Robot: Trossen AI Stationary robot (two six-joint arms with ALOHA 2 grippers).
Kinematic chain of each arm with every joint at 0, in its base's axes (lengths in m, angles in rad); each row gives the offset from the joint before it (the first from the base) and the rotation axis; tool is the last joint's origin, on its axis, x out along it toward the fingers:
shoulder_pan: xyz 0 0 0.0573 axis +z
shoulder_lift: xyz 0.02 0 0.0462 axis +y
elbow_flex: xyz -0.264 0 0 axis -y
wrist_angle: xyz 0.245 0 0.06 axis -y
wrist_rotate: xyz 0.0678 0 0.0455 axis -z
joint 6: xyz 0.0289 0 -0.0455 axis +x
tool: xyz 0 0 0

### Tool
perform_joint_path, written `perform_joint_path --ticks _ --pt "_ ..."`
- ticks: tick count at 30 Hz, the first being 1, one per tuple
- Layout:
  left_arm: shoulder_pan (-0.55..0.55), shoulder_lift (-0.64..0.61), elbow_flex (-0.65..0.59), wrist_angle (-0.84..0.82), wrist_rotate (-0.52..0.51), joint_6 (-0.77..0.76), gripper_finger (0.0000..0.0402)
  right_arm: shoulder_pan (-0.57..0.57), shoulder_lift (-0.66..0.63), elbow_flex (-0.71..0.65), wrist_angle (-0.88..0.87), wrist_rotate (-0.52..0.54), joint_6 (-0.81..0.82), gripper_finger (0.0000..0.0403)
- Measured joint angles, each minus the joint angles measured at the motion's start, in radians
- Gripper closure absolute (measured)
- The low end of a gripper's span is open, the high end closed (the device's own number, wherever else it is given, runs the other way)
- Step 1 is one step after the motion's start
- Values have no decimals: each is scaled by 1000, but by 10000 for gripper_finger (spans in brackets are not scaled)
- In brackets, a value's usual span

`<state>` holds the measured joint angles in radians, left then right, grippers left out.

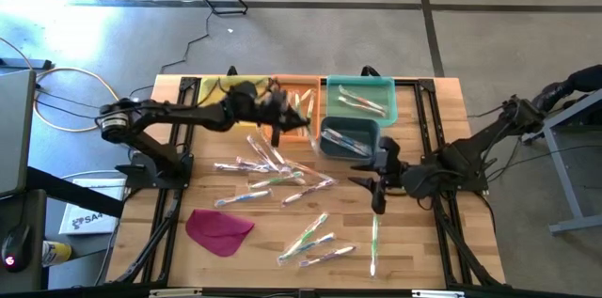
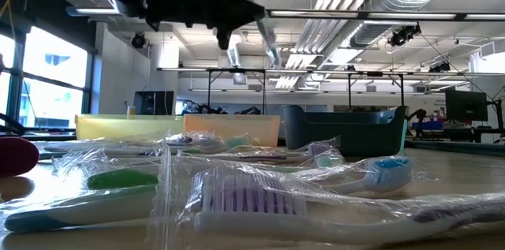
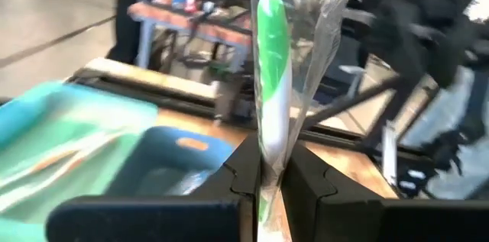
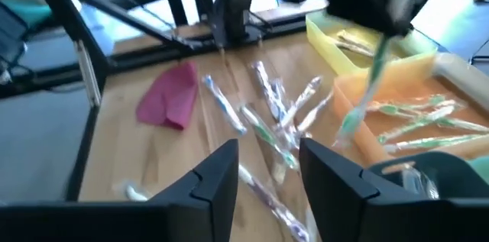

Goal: Pick & Place Toothbrushes
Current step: Put the green toothbrush into the orange bin

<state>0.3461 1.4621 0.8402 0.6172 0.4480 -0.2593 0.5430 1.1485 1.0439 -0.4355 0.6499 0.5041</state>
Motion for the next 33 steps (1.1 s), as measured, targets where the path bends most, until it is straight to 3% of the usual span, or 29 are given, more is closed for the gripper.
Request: perform_joint_path --ticks 6,15,28,33 --pt "152 -2 0 -52 36 -97 375 -2 37 0 -38 27 0 292" --pt "310 -2 0 -166 8 -214 375 -57 128 0 -36 92 0 321" --pt "328 -2 0 -424 -188 -247 375 -152 301 0 18 72 0 337" --pt "328 -2 0 -453 -260 -250 375 -161 328 0 44 66 0 337"
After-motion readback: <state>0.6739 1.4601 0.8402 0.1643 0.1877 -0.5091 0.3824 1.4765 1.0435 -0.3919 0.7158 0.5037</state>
